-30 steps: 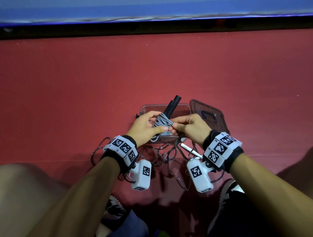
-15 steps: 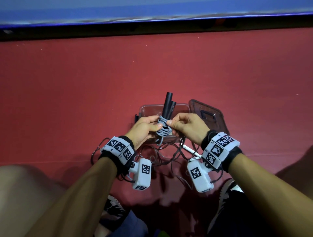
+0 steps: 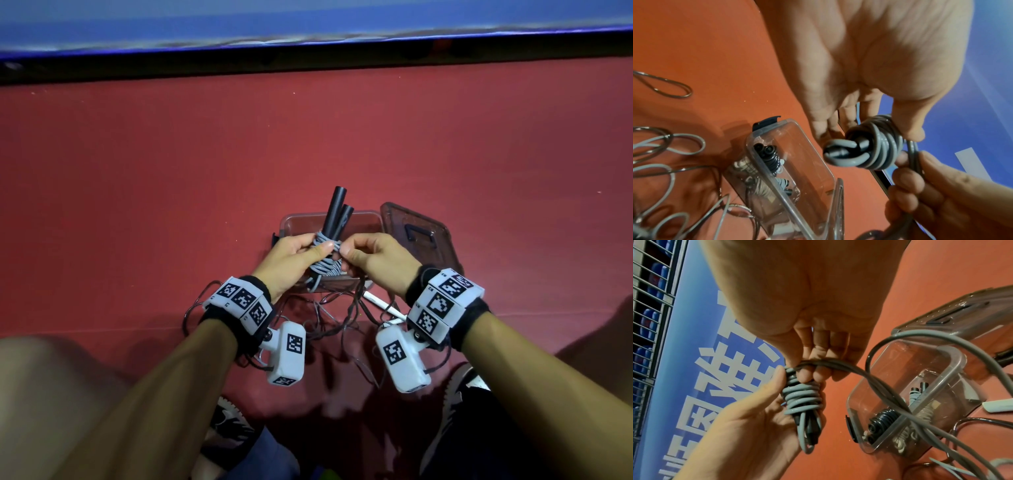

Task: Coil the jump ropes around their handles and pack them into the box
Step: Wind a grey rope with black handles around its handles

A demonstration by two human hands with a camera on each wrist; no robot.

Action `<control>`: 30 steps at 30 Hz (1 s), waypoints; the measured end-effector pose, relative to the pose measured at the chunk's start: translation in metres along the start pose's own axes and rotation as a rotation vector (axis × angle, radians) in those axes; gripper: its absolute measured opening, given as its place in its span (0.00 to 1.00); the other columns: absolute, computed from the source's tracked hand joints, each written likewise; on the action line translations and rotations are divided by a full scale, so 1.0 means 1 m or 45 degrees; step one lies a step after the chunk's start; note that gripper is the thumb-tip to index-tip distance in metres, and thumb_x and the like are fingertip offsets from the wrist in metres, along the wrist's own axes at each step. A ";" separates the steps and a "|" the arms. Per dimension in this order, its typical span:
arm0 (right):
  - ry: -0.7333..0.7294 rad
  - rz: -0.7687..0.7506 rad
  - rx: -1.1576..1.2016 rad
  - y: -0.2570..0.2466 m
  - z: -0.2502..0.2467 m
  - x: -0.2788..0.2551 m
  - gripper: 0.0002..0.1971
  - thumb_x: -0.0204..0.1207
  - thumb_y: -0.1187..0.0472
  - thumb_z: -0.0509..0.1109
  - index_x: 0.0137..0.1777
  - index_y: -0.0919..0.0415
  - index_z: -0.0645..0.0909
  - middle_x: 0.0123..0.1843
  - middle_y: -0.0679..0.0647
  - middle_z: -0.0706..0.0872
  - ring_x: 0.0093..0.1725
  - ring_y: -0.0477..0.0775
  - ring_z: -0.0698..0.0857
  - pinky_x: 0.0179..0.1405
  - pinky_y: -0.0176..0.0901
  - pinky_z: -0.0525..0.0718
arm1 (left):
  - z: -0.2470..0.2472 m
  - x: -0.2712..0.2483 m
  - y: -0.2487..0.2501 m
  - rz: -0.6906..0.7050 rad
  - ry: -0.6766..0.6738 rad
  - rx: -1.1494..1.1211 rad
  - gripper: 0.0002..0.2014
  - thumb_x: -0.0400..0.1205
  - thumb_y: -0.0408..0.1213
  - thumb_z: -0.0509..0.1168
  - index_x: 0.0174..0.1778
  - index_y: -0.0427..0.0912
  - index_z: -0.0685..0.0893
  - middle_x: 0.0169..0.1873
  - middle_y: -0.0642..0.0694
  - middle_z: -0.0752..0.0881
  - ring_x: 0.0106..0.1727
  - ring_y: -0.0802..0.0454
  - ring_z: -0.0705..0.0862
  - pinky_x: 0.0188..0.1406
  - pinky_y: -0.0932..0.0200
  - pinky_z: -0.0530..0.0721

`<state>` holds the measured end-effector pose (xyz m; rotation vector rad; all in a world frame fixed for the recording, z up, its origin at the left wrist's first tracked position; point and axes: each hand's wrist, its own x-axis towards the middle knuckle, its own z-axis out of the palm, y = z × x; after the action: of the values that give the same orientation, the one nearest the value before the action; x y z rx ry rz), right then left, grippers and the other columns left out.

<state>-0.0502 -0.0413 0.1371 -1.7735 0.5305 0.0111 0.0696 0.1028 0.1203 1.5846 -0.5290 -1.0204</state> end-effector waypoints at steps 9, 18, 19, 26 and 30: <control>0.029 0.007 -0.158 0.003 -0.007 -0.002 0.07 0.84 0.60 0.69 0.45 0.60 0.84 0.43 0.64 0.90 0.39 0.57 0.82 0.48 0.60 0.84 | -0.001 0.002 0.002 -0.054 0.038 0.038 0.18 0.89 0.36 0.65 0.73 0.35 0.77 0.52 0.40 0.92 0.53 0.47 0.91 0.68 0.42 0.85; 0.016 -0.023 -0.287 0.004 -0.006 -0.002 0.14 0.82 0.46 0.70 0.38 0.53 0.81 0.38 0.55 0.92 0.37 0.55 0.89 0.50 0.60 0.89 | -0.002 -0.002 0.004 -0.097 0.073 -0.068 0.26 0.79 0.44 0.69 0.71 0.36 0.79 0.59 0.31 0.89 0.65 0.31 0.86 0.71 0.28 0.79; 0.021 -0.020 -0.270 0.004 -0.006 -0.003 0.16 0.80 0.43 0.70 0.37 0.53 0.81 0.38 0.55 0.92 0.38 0.57 0.90 0.50 0.62 0.89 | -0.002 -0.003 0.006 -0.107 0.080 -0.092 0.27 0.78 0.44 0.69 0.71 0.35 0.79 0.60 0.30 0.88 0.66 0.30 0.86 0.72 0.28 0.79; 0.061 -0.063 -0.225 0.010 -0.008 -0.001 0.12 0.81 0.48 0.71 0.39 0.52 0.81 0.41 0.58 0.91 0.42 0.66 0.90 0.49 0.67 0.89 | -0.004 -0.005 0.006 -0.090 0.065 -0.135 0.15 0.90 0.29 0.60 0.71 0.29 0.79 0.65 0.27 0.86 0.64 0.35 0.87 0.68 0.36 0.84; 0.041 -0.046 -0.222 0.014 -0.010 0.002 0.07 0.81 0.70 0.68 0.45 0.58 0.82 0.41 0.57 0.87 0.41 0.61 0.86 0.53 0.70 0.87 | -0.006 -0.004 0.006 -0.104 0.141 -0.143 0.15 0.90 0.26 0.59 0.72 0.29 0.77 0.59 0.30 0.88 0.62 0.30 0.87 0.64 0.33 0.85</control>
<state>-0.0556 -0.0534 0.1266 -1.9560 0.5338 0.0035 0.0738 0.1077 0.1273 1.5625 -0.3284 -0.9996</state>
